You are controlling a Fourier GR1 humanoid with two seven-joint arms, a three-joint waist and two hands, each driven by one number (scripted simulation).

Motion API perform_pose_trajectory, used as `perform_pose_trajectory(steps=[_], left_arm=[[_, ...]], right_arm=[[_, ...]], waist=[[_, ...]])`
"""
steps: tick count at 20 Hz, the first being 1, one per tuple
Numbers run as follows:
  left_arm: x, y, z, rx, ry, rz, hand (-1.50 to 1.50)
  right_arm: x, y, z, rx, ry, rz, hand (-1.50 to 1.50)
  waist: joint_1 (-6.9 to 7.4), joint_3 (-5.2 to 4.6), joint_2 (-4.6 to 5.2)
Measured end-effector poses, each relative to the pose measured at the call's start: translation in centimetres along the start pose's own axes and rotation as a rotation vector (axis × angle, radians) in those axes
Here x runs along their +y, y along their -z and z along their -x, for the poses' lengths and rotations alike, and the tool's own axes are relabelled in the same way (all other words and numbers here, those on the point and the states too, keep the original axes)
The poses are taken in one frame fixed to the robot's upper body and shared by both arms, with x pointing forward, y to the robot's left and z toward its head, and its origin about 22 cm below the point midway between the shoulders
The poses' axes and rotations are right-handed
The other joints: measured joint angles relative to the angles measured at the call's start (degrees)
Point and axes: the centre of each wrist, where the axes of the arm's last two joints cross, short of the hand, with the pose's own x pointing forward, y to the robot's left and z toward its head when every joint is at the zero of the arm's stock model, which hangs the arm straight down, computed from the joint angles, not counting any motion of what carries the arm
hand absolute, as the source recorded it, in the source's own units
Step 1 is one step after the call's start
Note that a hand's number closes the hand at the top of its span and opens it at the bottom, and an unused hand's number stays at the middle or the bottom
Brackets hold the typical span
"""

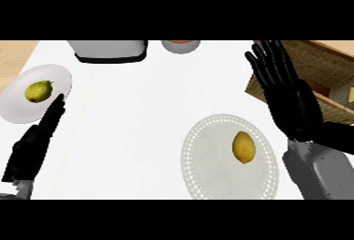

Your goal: Pick the lemon from the placemat and place it in the basket

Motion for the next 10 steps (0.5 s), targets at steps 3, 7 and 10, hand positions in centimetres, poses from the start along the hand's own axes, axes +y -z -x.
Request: perform_pose_trajectory(steps=[3,7,10], left_arm=[[0.3,0.7,0.1,0.002,-0.041,-0.016,0.00],[0.9,2.1,-0.2,0.041,-0.140,-0.034,0.00],[0.4,2.6,-0.1,0.071,-0.204,-0.014,0.00]], right_arm=[[-3.7,-0.9,0.0,-0.014,-0.024,0.045,1.50],[-9.3,-1.5,-1.2,-0.021,-0.151,0.054,1.50],[-8.3,-1.8,-0.6,0.008,-0.348,-0.121,-1.50]], waist=[[0.53,-0.07,0.52],[0.91,-0.14,1.25],[1.35,-0.21,1.44]])
